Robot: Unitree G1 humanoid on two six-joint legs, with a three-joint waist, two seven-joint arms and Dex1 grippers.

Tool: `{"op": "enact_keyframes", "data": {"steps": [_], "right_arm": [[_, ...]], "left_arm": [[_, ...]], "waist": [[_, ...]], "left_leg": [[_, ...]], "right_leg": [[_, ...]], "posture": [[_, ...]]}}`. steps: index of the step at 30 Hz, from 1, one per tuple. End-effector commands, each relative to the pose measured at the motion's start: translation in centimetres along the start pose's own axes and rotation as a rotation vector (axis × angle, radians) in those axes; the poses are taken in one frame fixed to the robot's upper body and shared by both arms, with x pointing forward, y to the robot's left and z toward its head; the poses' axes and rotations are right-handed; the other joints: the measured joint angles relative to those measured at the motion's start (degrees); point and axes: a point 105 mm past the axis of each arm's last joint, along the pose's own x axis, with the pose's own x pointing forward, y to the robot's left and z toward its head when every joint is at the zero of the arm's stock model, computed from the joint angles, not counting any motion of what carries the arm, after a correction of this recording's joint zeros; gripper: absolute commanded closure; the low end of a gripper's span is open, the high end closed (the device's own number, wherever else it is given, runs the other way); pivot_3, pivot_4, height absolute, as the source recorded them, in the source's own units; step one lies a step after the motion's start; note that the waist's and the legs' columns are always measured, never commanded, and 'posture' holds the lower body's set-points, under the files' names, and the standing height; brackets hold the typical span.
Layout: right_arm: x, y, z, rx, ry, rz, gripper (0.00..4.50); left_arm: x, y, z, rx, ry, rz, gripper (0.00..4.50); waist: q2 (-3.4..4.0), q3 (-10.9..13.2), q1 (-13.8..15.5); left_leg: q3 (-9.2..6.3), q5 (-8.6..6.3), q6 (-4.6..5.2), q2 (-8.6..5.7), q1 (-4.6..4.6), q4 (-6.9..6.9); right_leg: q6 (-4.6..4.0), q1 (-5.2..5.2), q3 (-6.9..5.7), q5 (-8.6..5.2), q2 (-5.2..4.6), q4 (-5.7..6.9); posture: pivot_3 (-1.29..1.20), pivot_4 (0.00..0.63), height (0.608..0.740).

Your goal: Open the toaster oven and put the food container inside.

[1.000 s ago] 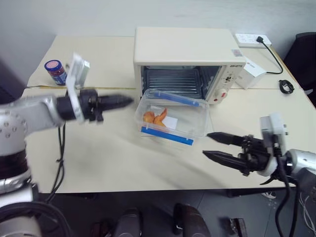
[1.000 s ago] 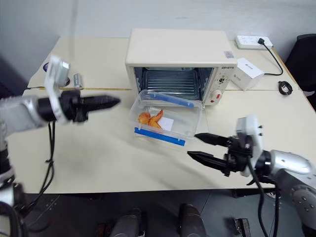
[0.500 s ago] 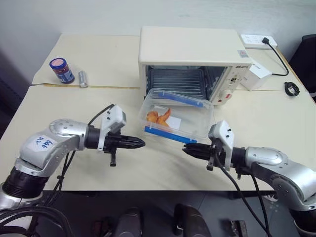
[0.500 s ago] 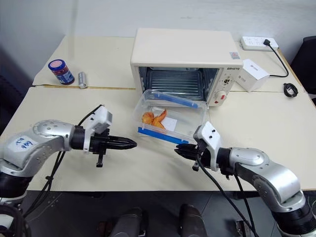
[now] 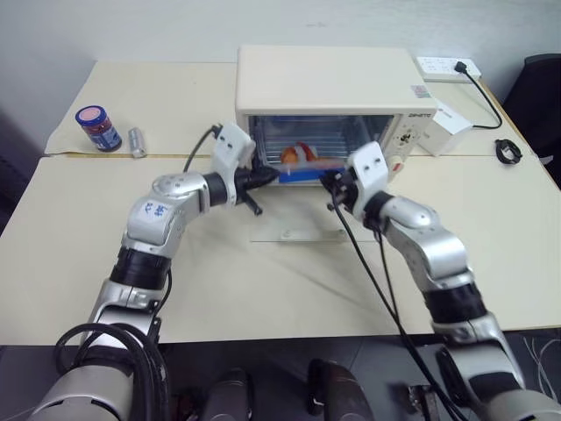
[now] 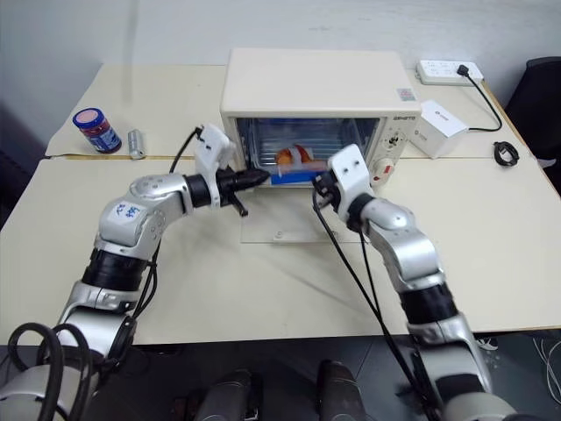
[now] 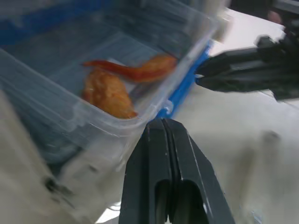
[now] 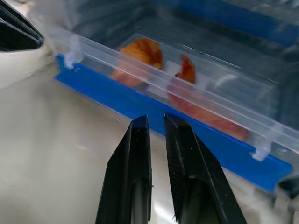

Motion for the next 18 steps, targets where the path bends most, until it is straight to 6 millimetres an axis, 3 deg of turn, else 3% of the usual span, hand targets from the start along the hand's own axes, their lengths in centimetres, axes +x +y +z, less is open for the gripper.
{"op": "enact_keyframes", "data": {"steps": [1, 5, 10, 14, 18], "right_arm": [[-0.3, -0.6, 1.7, -0.014, -0.079, -0.008, 3.95], [-3.1, 0.5, 1.6, 0.057, -0.086, 0.115, 3.95], [-9.1, 2.0, 1.3, 0.157, -0.031, 0.279, 3.95], [-13.8, 2.9, -0.9, 0.216, 0.098, 0.304, 3.95], [-15.9, 3.8, -4.5, 0.267, 0.235, 0.246, 4.0]], "left_arm": [[-1.0, 0.9, 2.4, 0.029, -0.082, 0.042, 4.5], [-3.9, -0.1, 3.3, 0.001, -0.111, -0.039, 4.5], [-9.3, -1.8, 4.4, -0.012, -0.088, -0.17, 4.5], [-13.2, -2.8, 5.1, 0.051, -0.013, -0.233, 4.5], [-15.4, -3.6, 5.9, 0.094, 0.04, -0.307, 3.68]], "waist": [[0.0, 0.0, 0.0], [0.0, 0.0, 0.0], [0.03, 0.0, 0.1], [0.03, 0.0, 0.2], [0.03, 0.0, 0.3]], "left_leg": [[0.0, 0.0, 0.0, 0.01, 0.0, -0.03], [-0.01, -0.02, -0.01, 0.01, -0.01, -0.05], [-0.15, -0.05, -0.02, 0.03, -0.14, -0.05], [-0.21, -0.04, -0.04, 0.06, -0.13, 0.04], [-0.18, -0.05, -0.04, 0.06, 0.21, 0.0]], "right_leg": [[0.0, 0.0, -0.01, 0.0, 0.0, -0.03], [0.0, -0.01, -0.01, 0.0, -0.01, -0.04], [0.0, -0.08, -0.06, 0.0, -0.01, -0.06], [-0.01, -0.02, -0.07, 0.0, 0.01, -0.04], [-0.04, 0.27, -0.03, -0.03, 0.01, -0.07]], "posture": [[0.0, 0.15, 0.74], [0.0, 0.15, 0.74], [0.0, 0.15, 0.74], [0.0, 0.15, 0.74], [0.0, 0.15, 0.74]]}}
